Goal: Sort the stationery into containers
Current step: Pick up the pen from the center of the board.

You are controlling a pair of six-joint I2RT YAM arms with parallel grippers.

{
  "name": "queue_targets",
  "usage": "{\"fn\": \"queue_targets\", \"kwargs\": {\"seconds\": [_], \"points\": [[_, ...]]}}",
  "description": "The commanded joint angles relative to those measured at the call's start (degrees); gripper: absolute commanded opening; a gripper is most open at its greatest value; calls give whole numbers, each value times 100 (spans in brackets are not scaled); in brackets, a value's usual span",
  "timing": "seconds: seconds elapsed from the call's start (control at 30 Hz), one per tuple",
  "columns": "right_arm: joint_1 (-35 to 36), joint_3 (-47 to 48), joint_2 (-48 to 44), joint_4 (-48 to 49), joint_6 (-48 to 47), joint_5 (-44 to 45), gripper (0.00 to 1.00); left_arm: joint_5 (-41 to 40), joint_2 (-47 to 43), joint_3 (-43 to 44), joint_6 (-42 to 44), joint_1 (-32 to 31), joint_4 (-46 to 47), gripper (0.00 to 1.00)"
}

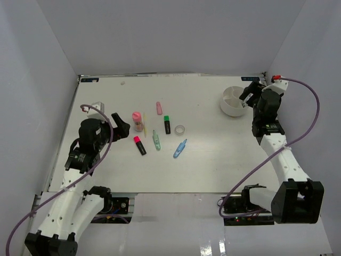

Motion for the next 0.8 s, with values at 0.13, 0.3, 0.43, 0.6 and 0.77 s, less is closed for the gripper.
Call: {"fn": "queue_targets", "kwargs": {"seconds": [0.13,0.3,0.43,0.6,0.77], "points": [[-24,-832,-1212,-1641,382,-1663,86,793,1673,1643,-253,-34,-869,98],[-24,-1764,-1847,-1545,338,-1717,85,428,2194,1653,-921,-701,-782,94],[-32,-2160,-2041,-1054,382,-1927,84,-460,2318,1214,-1369,-1342,-117,86],[90,-2213,-2006,-1008,355,-1937,84,-1209,2466,319,-1686,-1748,1035,73],[231,-2275,-2032,-1000,303,-1840,84,-1693,2914,-149,-1555,-1801,1906,73]]}}
